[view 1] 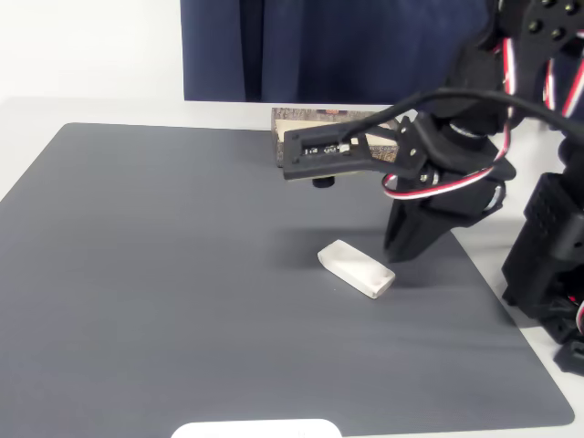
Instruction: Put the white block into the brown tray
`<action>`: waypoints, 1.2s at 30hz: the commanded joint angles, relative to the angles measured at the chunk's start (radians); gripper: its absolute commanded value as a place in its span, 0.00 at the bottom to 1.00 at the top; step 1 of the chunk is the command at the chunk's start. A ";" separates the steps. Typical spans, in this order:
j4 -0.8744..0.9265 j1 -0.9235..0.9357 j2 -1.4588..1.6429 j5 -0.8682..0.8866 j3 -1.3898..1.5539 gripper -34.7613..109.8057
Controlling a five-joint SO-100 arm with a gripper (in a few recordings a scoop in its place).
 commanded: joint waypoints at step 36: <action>0.000 0.127 -0.112 0.851 -0.166 0.24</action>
